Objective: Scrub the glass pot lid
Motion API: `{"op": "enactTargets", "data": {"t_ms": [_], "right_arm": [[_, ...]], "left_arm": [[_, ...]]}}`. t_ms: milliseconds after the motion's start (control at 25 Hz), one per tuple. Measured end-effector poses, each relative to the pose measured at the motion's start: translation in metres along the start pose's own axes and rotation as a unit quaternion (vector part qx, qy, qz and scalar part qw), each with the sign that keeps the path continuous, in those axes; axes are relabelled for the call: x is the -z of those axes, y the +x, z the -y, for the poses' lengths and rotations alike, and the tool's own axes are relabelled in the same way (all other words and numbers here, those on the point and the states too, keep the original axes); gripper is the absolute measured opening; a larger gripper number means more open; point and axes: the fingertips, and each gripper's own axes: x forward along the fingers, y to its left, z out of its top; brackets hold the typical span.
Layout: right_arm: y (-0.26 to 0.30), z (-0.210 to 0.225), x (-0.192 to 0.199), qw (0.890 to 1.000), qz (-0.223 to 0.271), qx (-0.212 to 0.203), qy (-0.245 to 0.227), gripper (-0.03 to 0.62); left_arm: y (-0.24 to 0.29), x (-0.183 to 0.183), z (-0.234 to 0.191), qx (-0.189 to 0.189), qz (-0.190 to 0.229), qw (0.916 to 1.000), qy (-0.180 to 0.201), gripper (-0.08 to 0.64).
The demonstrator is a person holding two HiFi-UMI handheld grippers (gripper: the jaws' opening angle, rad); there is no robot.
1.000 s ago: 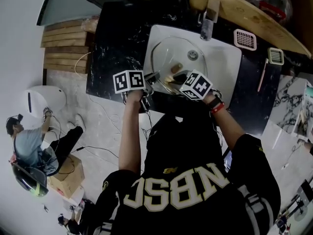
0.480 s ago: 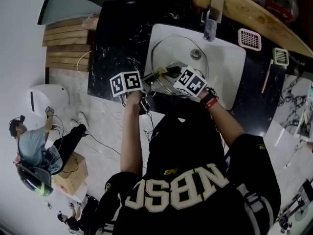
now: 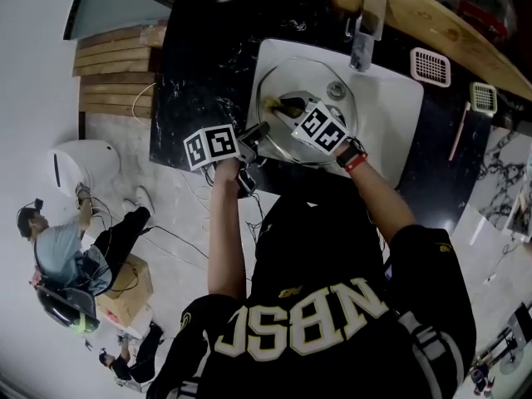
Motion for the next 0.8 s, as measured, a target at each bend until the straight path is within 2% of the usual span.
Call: {"op": "enactTargets", "data": {"t_ms": [360,640,800], "right_arm": [[0.021,0.05,0.001,0.994,-0.048,0.086,-0.041,0.067],[0.026,0.079,0.009,0.99,-0.082,0.108,-0.047,0.067],[0.023,0.102,0.025,0.985,-0.1,0.137,-0.034,0.066]], "left_arm": [[0.0,0.0,0.0,0.002,0.001,1.0,0.0,0.072],[-0.001,-0.001,0.0,0.005,0.001,1.0,0.0,0.074],[-0.001,-0.001,0.001,0.006,0.0,1.0,-0.001,0.074]]}}
